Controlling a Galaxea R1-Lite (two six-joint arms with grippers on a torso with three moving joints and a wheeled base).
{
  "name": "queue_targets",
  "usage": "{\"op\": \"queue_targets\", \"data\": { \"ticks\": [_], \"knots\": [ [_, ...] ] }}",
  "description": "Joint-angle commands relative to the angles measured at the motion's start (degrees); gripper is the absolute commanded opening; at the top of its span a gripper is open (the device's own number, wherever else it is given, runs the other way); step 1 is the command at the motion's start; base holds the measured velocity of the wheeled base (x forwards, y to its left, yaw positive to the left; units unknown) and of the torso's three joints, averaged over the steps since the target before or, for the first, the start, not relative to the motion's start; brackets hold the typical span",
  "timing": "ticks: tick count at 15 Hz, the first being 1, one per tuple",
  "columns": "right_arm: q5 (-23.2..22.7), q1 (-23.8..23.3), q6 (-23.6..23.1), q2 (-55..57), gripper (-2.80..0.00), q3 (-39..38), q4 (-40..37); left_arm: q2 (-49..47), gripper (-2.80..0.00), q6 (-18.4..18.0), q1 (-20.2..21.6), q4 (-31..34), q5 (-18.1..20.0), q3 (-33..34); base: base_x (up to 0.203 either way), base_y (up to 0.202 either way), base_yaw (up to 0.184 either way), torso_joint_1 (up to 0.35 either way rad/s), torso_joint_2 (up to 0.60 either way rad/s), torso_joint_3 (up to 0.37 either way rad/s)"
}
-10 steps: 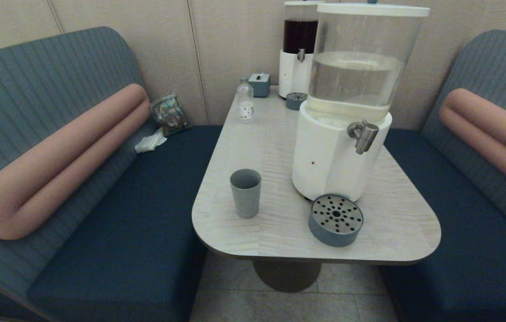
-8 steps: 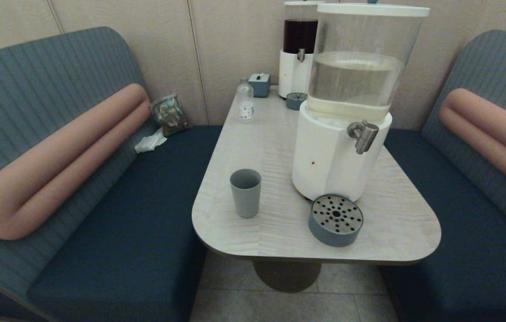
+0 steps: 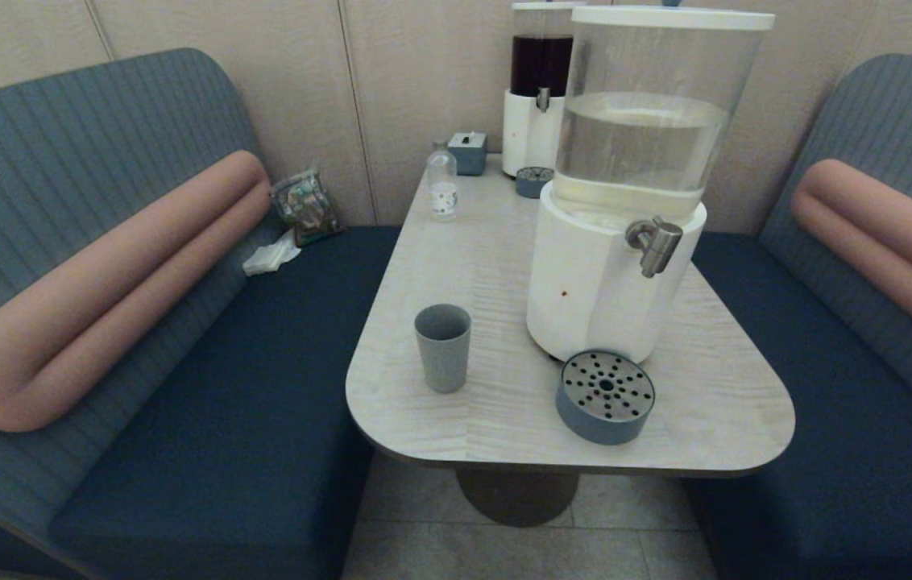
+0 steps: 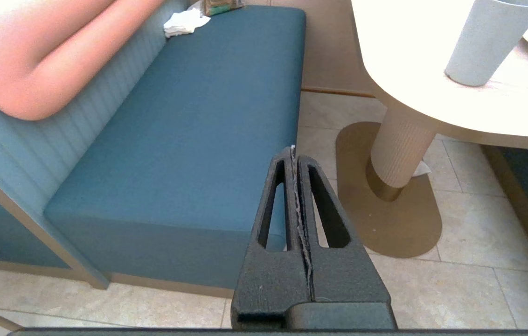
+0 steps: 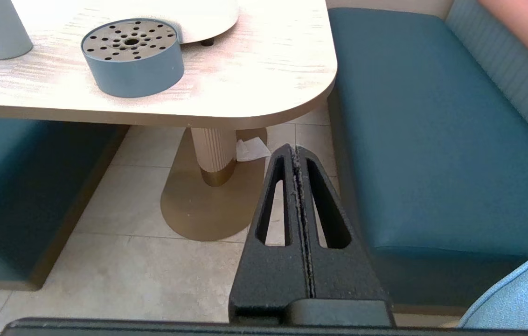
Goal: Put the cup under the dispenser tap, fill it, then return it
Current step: Pick up the cup
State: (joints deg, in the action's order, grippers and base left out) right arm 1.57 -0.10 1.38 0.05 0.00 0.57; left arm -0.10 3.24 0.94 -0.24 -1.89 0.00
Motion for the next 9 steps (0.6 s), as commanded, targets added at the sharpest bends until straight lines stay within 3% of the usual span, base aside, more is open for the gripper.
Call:
{"op": "queue_targets", "data": {
  "ticks": [1,9],
  "knots": [
    [-0.1,0.0,0.0,0.1,-2.8,0.1,-0.1,0.0,-2.8,0.0,0.0,0.0,0.0,0.0,0.0,0.0,0.0,0.0,0.0,0.0],
    [-0.2,0.0,0.0,0.1,-2.8,0.1,-0.1,-0.1,-2.8,0.1,0.0,0.0,0.0,0.0,0.0,0.0,0.0,0.0,0.0,0.0]
  ]
}}
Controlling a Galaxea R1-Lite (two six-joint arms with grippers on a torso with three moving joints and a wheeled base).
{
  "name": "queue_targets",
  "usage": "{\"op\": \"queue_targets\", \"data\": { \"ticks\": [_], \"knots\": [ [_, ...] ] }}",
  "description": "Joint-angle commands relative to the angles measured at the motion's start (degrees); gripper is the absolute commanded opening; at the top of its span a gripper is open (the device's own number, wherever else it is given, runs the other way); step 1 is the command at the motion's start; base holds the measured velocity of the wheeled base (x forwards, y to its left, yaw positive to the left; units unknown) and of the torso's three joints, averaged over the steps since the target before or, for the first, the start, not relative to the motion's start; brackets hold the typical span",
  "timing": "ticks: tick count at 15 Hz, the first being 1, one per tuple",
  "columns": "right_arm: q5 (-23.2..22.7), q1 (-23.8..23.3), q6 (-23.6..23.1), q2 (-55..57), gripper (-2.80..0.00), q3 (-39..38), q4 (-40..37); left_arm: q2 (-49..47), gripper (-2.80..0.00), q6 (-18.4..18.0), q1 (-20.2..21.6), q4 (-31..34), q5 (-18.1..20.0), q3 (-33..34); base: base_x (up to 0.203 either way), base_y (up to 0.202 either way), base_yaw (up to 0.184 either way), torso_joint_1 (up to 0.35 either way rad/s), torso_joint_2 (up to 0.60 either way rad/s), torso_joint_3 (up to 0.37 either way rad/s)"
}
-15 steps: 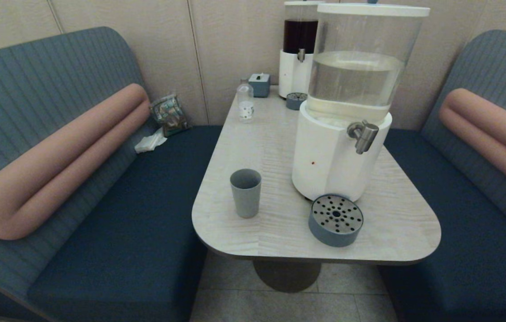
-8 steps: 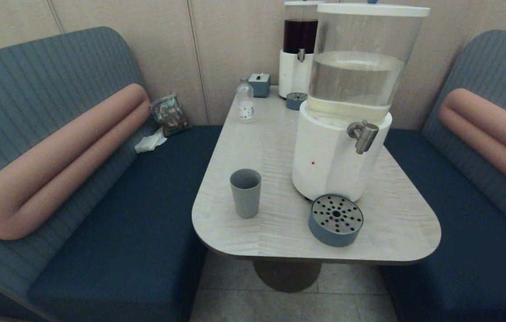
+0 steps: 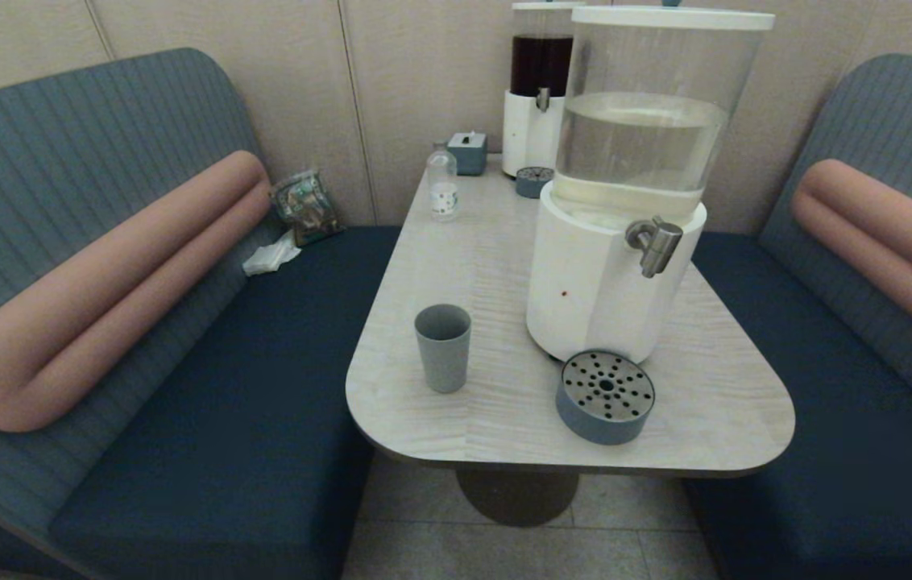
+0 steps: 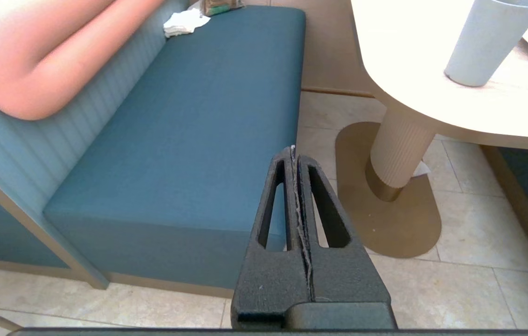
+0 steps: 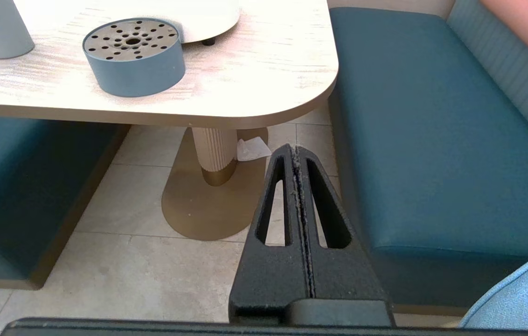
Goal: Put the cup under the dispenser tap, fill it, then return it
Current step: Pick up the cup
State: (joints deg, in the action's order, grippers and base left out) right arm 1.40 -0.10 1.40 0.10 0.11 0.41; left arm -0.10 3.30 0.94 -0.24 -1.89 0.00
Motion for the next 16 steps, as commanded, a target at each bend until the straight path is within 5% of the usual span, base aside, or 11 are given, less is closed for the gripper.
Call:
{"op": "queue_targets", "data": {
  "ticks": [1,6,10,13,16],
  "knots": [
    [0.0,0.0,0.0,0.1,-2.8,0.0,0.0,0.0,-2.8,0.1,0.0,0.0,0.0,0.0,0.0,0.0,0.0,0.0,0.0,0.0],
    [0.0,0.0,0.0,0.1,-2.8,0.0,0.0,0.0,-2.8,0.0,0.0,1.1,0.4,-3.7,0.0,0.0,0.0,0.0,0.0,0.0],
    [0.0,0.0,0.0,0.1,-2.8,0.0,0.0,-3.0,-2.8,0.0,0.1,9.1,4.5,-19.2,0.0,0.0,0.0,0.0,0.0,0.0],
    [0.0,0.1,0.0,0.1,-2.8,0.0,0.0,-15.1,-2.8,0.2,0.0,10.2,7.4,-27.4,0.0,0.0,0.0,0.0,0.0,0.0],
    [0.0,0.0,0.0,0.1,-2.8,0.0,0.0,-31.3,-2.8,0.4,0.0,4.4,9.2,-31.6,0.0,0.0,0.0,0.0,0.0,0.0]
  ]
}}
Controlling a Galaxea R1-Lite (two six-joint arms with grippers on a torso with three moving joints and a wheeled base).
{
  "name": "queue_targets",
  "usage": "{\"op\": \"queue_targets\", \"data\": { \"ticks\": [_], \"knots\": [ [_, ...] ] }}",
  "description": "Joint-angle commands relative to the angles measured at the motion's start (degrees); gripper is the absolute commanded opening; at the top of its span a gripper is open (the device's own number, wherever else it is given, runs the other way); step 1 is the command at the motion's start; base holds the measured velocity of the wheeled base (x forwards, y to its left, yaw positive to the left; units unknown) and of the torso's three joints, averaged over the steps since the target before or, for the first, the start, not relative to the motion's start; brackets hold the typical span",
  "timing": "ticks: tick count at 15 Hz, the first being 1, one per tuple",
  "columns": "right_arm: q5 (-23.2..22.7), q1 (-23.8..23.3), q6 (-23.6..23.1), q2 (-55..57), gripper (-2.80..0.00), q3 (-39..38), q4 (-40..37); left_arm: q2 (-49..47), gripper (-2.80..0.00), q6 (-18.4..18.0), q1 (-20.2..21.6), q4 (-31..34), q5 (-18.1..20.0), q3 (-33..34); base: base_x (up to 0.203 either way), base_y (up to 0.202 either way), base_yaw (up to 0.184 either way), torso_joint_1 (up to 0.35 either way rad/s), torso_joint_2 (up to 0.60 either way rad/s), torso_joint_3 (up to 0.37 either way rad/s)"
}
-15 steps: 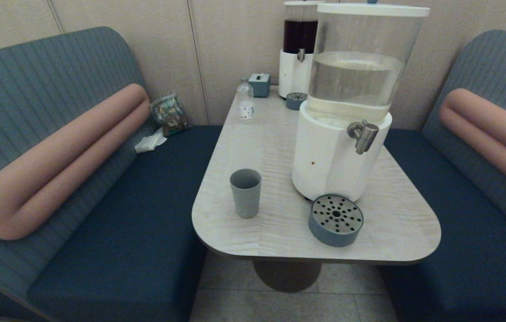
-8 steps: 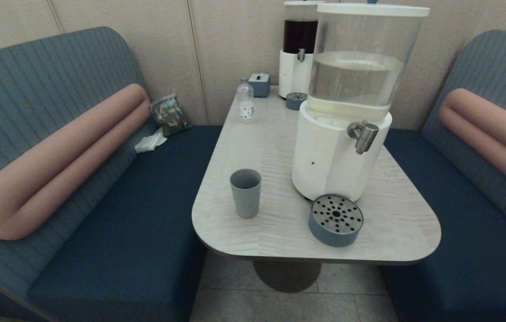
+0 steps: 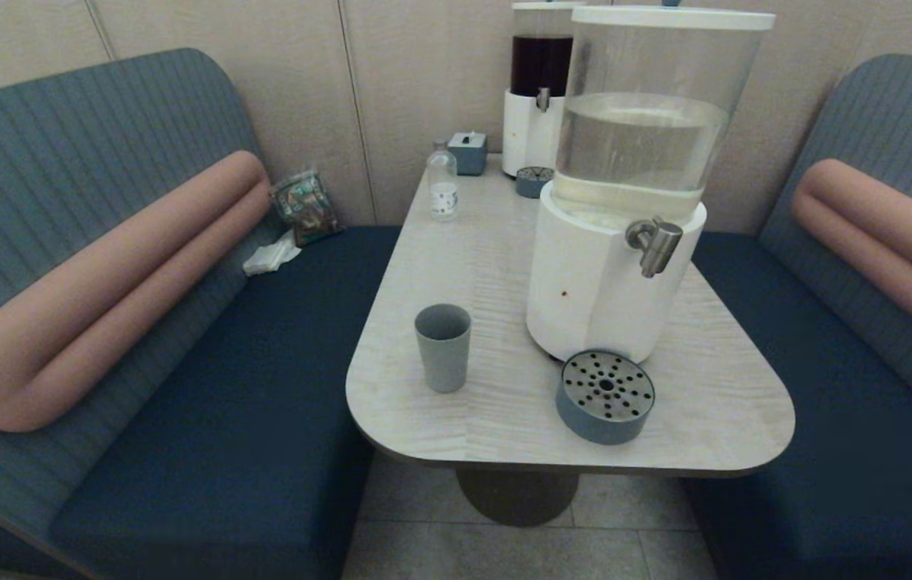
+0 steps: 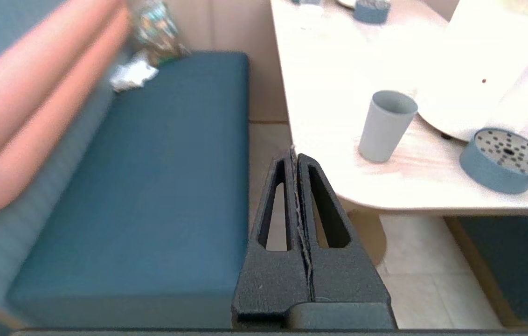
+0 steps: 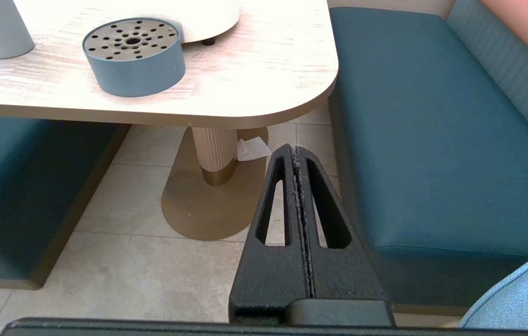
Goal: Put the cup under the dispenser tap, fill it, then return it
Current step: Pick up the cup
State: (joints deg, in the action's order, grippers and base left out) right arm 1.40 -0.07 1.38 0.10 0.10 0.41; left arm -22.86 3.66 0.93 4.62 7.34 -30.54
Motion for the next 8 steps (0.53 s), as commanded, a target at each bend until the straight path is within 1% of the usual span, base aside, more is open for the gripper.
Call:
{"op": "queue_targets", "data": {
  "ticks": [1,5,8],
  "knots": [
    [0.0,0.0,0.0,0.1,-2.8,0.0,0.0,-14.6,-2.8,0.1,0.0,-3.7,0.6,-1.8,0.0,0.0,0.0,0.0,0.0,0.0],
    [0.0,0.0,0.0,0.1,-2.8,0.0,0.0,-36.4,-2.8,0.0,0.0,-17.4,4.6,-3.0,0.0,0.0,0.0,0.0,0.0,0.0],
    [0.0,0.0,0.0,0.1,-2.8,0.0,0.0,-51.1,-2.8,-0.4,-0.2,-29.3,7.9,-2.5,0.0,0.0,0.0,0.0,0.0,0.0]
  ]
}}
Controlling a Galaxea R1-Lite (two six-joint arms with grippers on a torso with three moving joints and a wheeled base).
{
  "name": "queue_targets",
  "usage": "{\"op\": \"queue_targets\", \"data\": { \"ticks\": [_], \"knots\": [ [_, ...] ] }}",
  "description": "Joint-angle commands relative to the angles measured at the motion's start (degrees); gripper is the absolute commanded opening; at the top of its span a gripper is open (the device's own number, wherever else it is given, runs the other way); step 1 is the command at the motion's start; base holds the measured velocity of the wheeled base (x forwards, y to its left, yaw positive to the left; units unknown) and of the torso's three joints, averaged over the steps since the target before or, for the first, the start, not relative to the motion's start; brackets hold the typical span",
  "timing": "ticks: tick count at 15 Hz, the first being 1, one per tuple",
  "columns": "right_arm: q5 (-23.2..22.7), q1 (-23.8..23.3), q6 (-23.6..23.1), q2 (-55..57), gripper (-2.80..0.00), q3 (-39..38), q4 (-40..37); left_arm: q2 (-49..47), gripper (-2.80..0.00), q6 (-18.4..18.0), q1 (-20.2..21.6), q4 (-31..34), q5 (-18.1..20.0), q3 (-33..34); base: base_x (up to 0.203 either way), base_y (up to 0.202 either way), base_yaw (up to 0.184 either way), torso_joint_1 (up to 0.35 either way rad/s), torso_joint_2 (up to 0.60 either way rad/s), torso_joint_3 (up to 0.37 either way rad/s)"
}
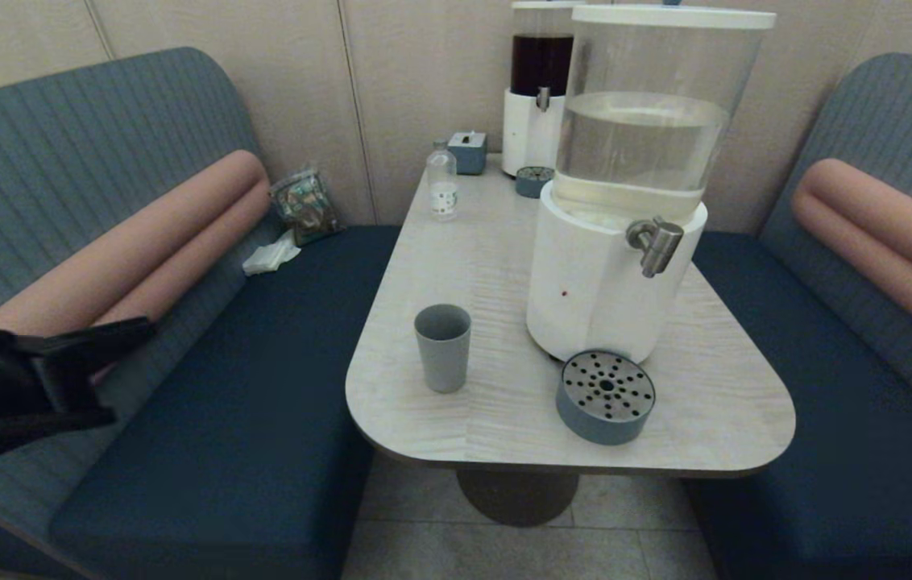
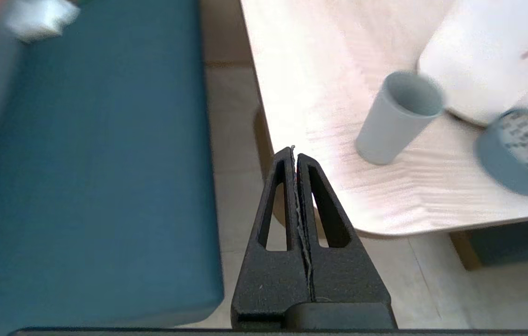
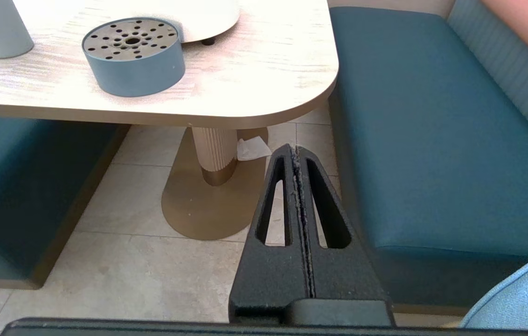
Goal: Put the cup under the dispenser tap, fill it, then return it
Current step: Pick up the cup
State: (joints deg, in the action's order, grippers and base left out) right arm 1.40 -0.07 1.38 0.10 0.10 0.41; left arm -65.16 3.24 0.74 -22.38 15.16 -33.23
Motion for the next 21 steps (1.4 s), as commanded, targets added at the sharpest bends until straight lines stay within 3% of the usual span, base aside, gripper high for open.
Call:
{"op": "queue_targets", "data": {
  "ticks": [1,8,11,17,21],
  "knots": [
    [0.0,0.0,0.0,0.1,-2.8,0.0,0.0,-13.8,-2.8,-0.2,-0.3,-7.0,0.8,0.6,0.0,0.0,0.0,0.0,0.0,0.0],
    [0.0,0.0,0.0,0.1,-2.8,0.0,0.0,-41.4,-2.8,-1.1,-7.6,-46.3,2.4,9.7,0.0,0.0,0.0,0.0,0.0,0.0],
    [0.0,0.0,0.0,0.1,-2.8,0.0,0.0,-47.6,-2.8,-2.5,-11.9,-58.0,1.8,13.7,0.0,0.0,0.0,0.0,0.0,0.0],
    [0.0,0.0,0.0,0.1,-2.8,0.0,0.0,-48.8,-2.8,-2.7,-16.0,-64.9,-2.0,15.5,0.0,0.0,0.0,0.0,0.0,0.0],
    [0.0,0.0,0.0,0.1,-2.8,0.0,0.0,-48.2,-2.8,-2.9,-18.0,-65.3,-3.4,17.2,0.0,0.0,0.0,0.0,0.0,0.0]
  ]
}}
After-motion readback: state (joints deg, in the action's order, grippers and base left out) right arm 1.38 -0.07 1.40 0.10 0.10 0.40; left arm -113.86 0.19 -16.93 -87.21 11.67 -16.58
